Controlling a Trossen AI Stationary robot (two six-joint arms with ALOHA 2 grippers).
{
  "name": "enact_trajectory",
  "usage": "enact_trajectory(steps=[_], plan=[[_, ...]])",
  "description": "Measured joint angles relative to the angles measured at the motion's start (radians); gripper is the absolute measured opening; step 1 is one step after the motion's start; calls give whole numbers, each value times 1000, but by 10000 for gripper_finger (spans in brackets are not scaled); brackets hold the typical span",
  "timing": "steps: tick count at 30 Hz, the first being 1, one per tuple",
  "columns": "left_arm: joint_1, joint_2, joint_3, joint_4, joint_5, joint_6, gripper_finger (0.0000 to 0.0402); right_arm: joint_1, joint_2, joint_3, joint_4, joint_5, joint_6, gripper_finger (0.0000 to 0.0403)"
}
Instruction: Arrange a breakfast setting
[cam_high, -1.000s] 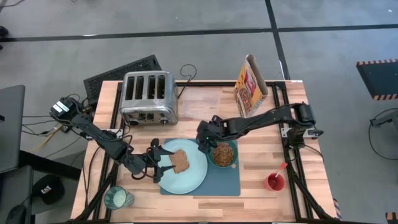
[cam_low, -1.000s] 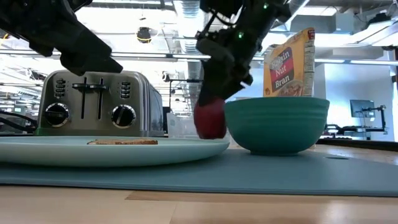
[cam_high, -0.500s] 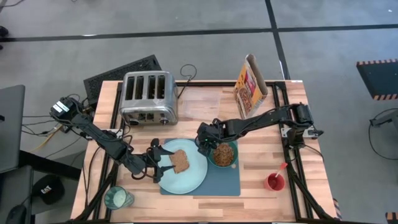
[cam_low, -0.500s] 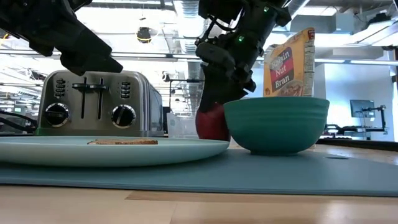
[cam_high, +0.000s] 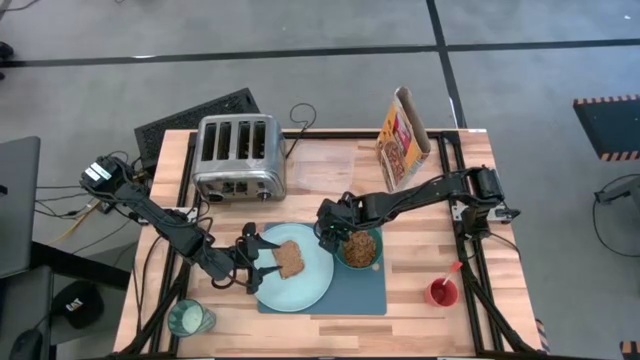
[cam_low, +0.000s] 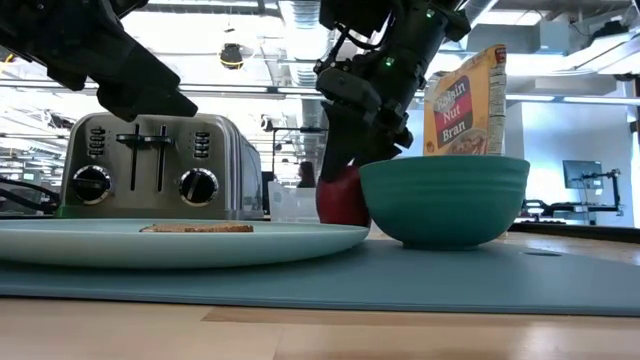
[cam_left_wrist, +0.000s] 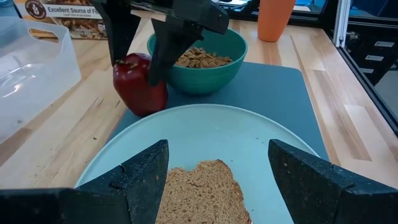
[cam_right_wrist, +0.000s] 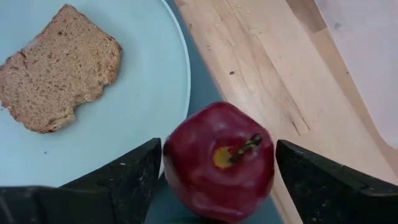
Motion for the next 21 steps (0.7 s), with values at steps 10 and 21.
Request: enact_trajectory(steps=[10,21], plan=[[0,0,0,0,0,-5,261,19,-13,49,-70,8,-15,343],[0,0,0,1,0,-7,261,29,-46,113,-166,15,-48,343]])
